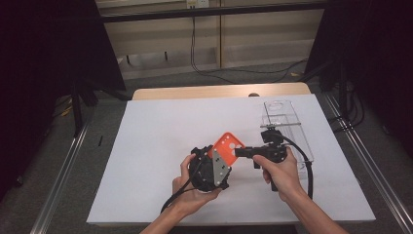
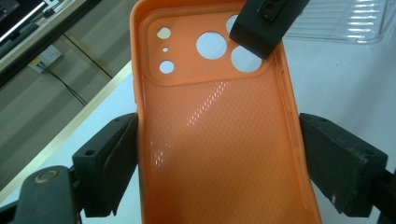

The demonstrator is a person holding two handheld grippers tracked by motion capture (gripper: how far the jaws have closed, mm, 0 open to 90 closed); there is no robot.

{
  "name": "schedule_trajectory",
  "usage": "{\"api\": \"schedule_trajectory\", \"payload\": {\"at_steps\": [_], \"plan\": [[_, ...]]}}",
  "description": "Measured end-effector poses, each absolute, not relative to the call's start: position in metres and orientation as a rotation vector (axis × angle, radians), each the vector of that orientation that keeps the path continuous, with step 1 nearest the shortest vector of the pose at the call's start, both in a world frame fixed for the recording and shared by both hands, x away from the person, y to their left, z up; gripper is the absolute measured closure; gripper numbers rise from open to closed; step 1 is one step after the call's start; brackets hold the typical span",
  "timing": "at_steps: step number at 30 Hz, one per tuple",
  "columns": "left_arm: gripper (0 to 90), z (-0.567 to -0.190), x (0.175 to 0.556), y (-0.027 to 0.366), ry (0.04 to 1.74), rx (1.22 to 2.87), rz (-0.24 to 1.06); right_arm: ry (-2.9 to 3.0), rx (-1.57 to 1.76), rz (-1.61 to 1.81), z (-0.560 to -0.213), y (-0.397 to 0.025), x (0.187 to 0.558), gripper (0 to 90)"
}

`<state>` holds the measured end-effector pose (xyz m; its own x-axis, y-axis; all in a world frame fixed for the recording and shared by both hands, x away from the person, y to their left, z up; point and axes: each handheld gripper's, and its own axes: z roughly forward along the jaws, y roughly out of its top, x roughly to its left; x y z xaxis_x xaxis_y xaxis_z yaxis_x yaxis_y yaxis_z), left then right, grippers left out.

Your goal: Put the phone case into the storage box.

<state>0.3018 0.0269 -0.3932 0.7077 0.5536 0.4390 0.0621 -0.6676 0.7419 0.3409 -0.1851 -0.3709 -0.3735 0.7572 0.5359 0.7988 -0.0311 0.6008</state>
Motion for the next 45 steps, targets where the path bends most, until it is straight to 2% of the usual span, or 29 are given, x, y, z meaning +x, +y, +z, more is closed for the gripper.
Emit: {"api": "schedule_trajectory", "payload": {"at_steps": [13, 26, 29, 35, 42, 45], "plan": [[15.3, -0.397, 0.304, 0.025, 0.478, 2.195, 0.887, -2.072, -1.751, -1.444, -0.372, -0.186, 0.338, 78.2], [13.4, -0.401, 0.309, 0.024, 0.505, 2.176, 0.929, -2.072, -1.745, -1.503, -0.37, -0.182, 0.337, 80.7], [12.1, -0.399, 0.309, 0.024, 0.522, 2.164, 0.869, -2.107, -1.726, -1.526, -0.366, -0.18, 0.334, 81.1], [6.9, -0.395, 0.309, 0.025, 0.547, 2.118, 0.851, -2.151, -1.706, -1.561, -0.358, -0.179, 0.331, 81.4], [3.2, -0.395, 0.31, 0.028, 0.503, 2.118, 0.726, -2.156, -1.72, -1.569, -0.359, -0.183, 0.333, 81.4], [2.7, -0.393, 0.31, 0.032, 0.492, 2.07, 0.672, -2.167, -1.722, -1.582, -0.358, -0.185, 0.331, 81.4]]}}
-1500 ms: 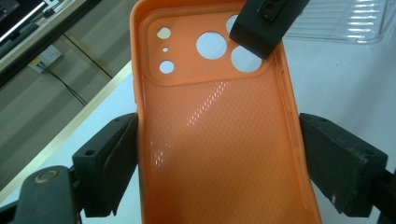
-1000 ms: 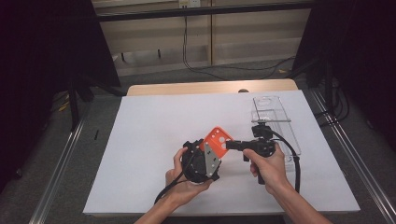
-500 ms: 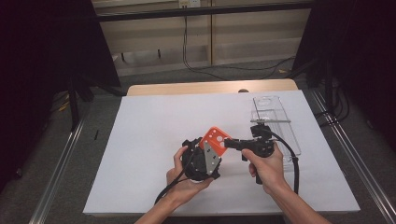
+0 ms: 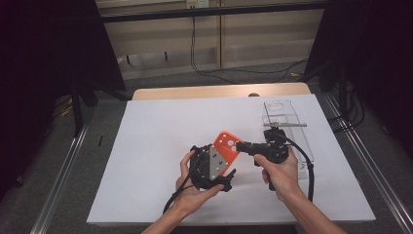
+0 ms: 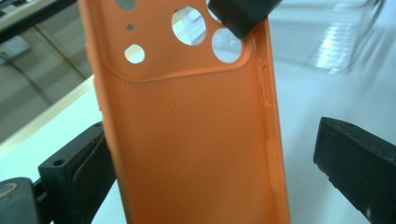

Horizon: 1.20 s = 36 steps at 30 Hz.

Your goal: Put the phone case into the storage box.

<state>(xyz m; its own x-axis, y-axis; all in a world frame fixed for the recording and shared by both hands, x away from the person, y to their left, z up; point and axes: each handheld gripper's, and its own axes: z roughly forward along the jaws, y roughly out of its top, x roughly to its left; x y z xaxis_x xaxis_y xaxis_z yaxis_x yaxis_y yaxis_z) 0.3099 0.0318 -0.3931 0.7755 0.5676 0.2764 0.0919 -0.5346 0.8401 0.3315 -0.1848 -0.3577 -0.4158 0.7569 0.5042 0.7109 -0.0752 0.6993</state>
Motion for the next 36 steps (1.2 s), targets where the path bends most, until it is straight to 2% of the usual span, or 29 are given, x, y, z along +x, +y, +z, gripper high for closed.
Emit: {"api": "schedule_trajectory", "payload": {"at_steps": [5, 8, 20, 27, 36], "plan": [[2.7, -0.392, 0.311, 0.041, 0.523, 2.016, 0.638, 2.086, 1.654, 1.535, -0.354, -0.189, 0.33, 81.4], [3.0, -0.393, 0.316, 0.046, 0.574, 1.996, 0.565, 2.075, 1.658, 1.538, -0.353, -0.192, 0.33, 81.4], [5.2, -0.399, 0.326, 0.063, 0.662, 1.92, 0.554, 2.035, 1.624, 1.519, -0.351, -0.201, 0.332, 81.4], [7.6, -0.393, 0.335, 0.076, 0.686, 1.874, 0.493, 2.016, 1.586, 1.487, -0.348, -0.207, 0.333, 81.4], [5.4, -0.396, 0.337, 0.101, 0.765, 1.775, 0.486, 2.007, 1.576, 1.474, -0.349, -0.213, 0.336, 81.4]]}}
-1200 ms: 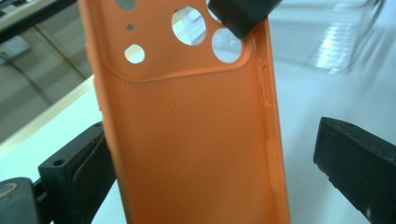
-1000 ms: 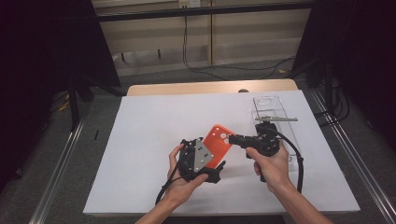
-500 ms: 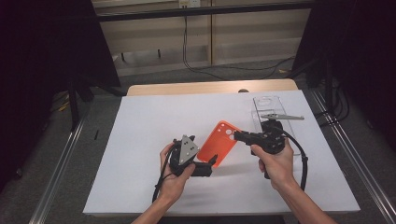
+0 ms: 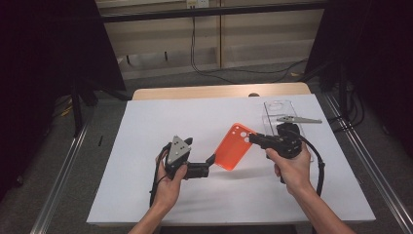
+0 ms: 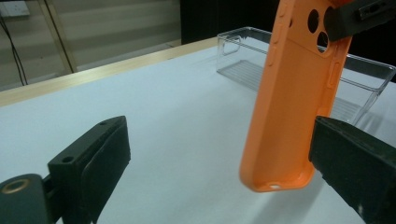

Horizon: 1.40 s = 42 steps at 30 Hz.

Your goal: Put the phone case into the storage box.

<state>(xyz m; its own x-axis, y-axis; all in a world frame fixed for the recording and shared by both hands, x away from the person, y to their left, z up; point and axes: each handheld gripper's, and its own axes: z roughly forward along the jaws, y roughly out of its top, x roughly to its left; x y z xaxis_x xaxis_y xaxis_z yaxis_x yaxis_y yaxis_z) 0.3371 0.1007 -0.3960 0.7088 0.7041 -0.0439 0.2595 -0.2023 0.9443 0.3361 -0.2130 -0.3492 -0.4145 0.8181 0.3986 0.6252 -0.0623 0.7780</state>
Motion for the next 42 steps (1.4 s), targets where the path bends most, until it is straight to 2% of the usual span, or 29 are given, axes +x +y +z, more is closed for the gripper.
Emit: {"api": "schedule_trajectory", "payload": {"at_steps": [8, 13, 19, 30, 42], "plan": [[4.8, -0.399, 0.338, 0.132, 0.816, 1.69, 0.456, 1.984, 1.572, 1.482, -0.347, -0.219, 0.335, 81.4], [2.3, -0.398, 0.334, 0.157, 0.816, 1.674, 0.551, 1.974, 1.562, 1.469, -0.345, -0.226, 0.335, 81.4], [3.3, -0.401, 0.331, 0.178, 0.875, 1.66, 0.568, 1.963, 1.573, 1.452, -0.344, -0.236, 0.336, 81.4], [2.4, -0.406, 0.317, 0.198, 0.806, 1.642, 0.668, 1.921, 1.545, 1.42, -0.332, -0.249, 0.34, 81.3], [2.2, -0.423, 0.304, 0.214, 0.835, 1.63, 0.691, 1.872, 1.52, 1.413, -0.313, -0.268, 0.347, 81.4]]}}
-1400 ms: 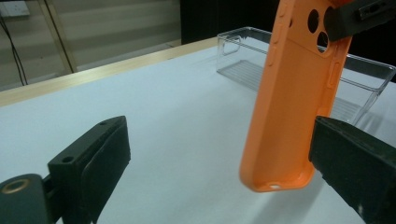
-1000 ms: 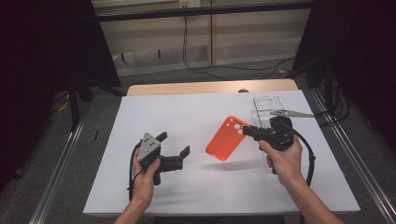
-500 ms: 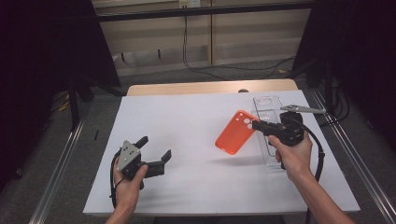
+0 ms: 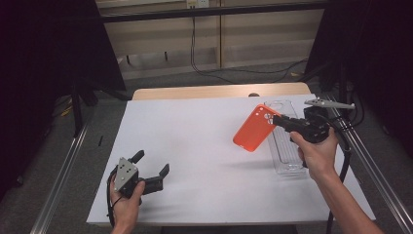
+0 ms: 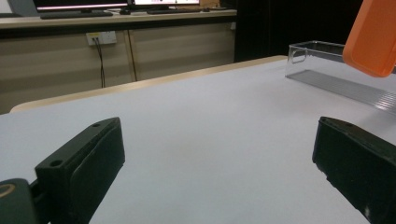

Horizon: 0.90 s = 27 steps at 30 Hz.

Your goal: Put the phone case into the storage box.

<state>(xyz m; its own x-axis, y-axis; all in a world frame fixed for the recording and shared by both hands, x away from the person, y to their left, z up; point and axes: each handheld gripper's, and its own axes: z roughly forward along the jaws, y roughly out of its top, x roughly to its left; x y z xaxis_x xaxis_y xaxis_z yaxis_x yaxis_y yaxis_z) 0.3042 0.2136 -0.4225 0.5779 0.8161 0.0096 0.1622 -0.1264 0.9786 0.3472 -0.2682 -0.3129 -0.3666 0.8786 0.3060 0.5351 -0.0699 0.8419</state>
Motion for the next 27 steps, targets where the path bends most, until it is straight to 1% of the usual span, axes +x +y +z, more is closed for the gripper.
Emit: {"api": "schedule_trajectory", "payload": {"at_steps": [1, 4, 7, 9, 19, 27], "plan": [[2.2, -0.422, 0.303, 0.213, 0.831, 1.625, 0.68, 1.868, 1.516, 1.41, -0.311, -0.269, 0.348, 81.4], [2.1, -0.42, 0.3, 0.213, 0.833, 1.595, 0.71, 1.851, 1.5, 1.407, -0.306, -0.273, 0.35, 81.4], [2.8, -0.424, 0.301, 0.215, 0.858, 1.583, 0.697, 1.83, 1.498, 1.416, -0.303, -0.276, 0.353, 81.4], [2.8, -0.428, 0.303, 0.215, 0.869, 1.596, 0.671, 1.822, 1.493, 1.414, -0.302, -0.278, 0.354, 81.4], [1.8, -0.429, 0.303, 0.211, 0.852, 1.604, 0.699, 1.766, 1.496, 1.432, -0.298, -0.286, 0.36, 81.4], [1.7, -0.431, 0.306, 0.21, 0.839, 1.623, 0.673, 1.753, 1.467, 1.404, -0.293, -0.297, 0.369, 81.5]]}}
